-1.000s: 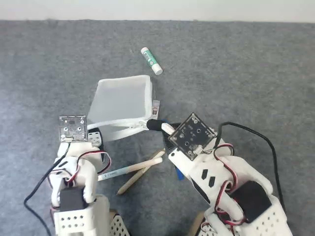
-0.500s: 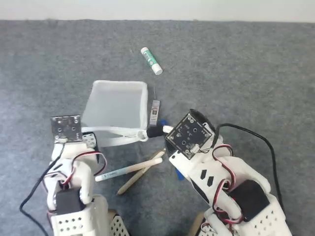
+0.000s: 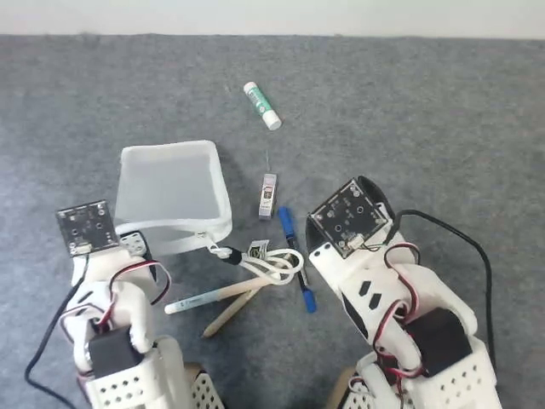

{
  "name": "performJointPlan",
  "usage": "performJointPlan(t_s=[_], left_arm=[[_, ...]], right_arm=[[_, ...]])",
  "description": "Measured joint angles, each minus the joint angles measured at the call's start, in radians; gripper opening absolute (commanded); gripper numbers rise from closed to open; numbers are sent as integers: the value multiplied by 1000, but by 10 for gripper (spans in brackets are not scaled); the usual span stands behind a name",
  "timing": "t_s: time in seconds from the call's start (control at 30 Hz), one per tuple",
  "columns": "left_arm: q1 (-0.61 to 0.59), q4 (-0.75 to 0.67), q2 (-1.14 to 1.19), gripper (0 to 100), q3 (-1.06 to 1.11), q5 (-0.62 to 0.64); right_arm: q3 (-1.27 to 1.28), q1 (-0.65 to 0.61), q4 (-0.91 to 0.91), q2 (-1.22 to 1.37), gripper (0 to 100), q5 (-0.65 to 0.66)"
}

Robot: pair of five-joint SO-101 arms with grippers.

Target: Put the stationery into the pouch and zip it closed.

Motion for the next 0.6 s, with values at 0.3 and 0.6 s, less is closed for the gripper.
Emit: performJointPlan(t_s=[0.3,0.6], left_arm=[[-28,0,0,9,0,21],[-32,0,0,9,0,21]], right_arm=[[-3,35,-130,288,292,-32],[-69,34,-201,565,292,-241]])
